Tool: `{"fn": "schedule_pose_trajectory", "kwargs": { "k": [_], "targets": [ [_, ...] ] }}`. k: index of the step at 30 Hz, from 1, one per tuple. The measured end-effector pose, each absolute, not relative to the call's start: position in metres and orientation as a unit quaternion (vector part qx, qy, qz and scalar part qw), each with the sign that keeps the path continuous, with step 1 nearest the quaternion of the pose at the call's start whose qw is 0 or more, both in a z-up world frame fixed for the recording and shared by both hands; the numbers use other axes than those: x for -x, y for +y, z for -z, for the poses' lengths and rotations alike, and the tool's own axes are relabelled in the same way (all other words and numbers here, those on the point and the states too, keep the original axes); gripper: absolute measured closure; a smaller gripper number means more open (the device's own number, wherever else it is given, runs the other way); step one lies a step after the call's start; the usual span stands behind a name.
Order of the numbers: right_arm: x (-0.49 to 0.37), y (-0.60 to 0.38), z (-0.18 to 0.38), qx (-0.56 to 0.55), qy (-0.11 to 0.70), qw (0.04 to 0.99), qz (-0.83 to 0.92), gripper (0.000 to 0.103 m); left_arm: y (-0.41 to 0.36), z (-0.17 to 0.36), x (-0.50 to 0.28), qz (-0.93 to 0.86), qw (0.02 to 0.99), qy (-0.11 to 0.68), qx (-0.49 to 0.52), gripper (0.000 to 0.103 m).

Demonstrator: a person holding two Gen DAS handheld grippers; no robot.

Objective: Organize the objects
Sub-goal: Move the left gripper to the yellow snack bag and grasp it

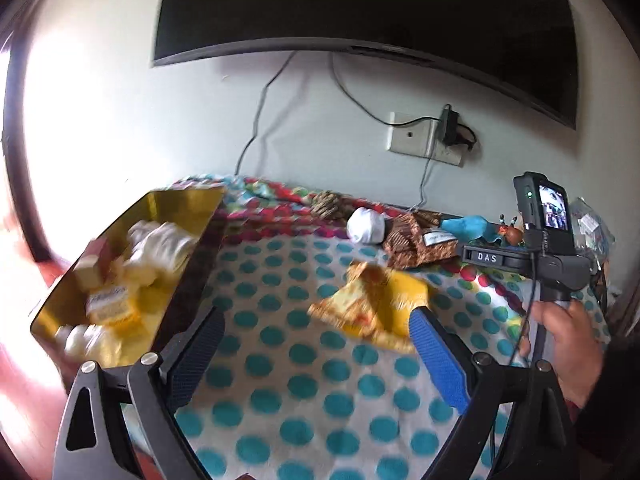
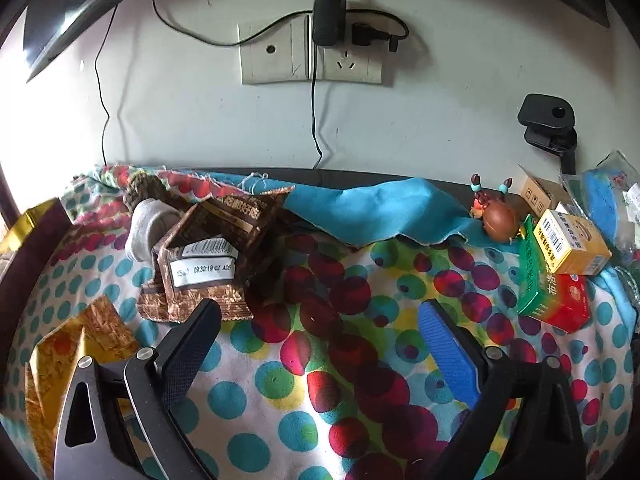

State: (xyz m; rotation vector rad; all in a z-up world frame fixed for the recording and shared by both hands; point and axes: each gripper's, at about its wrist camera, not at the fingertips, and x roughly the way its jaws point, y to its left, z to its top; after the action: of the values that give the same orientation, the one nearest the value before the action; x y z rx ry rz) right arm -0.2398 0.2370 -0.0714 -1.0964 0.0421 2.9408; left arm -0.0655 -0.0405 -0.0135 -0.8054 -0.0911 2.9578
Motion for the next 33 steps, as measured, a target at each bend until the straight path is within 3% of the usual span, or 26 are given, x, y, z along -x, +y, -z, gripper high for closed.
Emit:
{"fn": "schedule_pose_trajectory", "kwargs": {
  "k": [6, 10, 16, 27, 33],
  "targets": [
    [0.243, 0.247, 0.075, 0.359, 0.04, 0.011, -0.932, 0.002, -0.012, 0.012, 0.132, -0.963, 0.034, 0.035, 0.264, 0.007],
    [0.239, 0.244, 0.071, 0.347, 0.031, 0.012, -0.937, 0.002, -0.004, 0.029, 0.162, -0.946, 0.045, 0.028, 0.319, 0.007],
    [0.24, 0.235, 0.069, 0.345, 0.011, -0.004, -0.938, 0.002, 0.021, 0.062, 0.179, -0.935, 0.048, 0.021, 0.352, 0.007],
    [0.24, 0.24, 0.069, 0.347, 0.03, -0.012, -0.937, 0.001, 0.022, 0.058, 0.191, -0.929, 0.054, 0.008, 0.366, 0.007],
    [0.241, 0.239, 0.07, 0.349, 0.028, -0.009, -0.937, 0.001, 0.042, 0.057, 0.163, -0.932, 0.065, 0.088, 0.347, 0.005]
  ]
}}
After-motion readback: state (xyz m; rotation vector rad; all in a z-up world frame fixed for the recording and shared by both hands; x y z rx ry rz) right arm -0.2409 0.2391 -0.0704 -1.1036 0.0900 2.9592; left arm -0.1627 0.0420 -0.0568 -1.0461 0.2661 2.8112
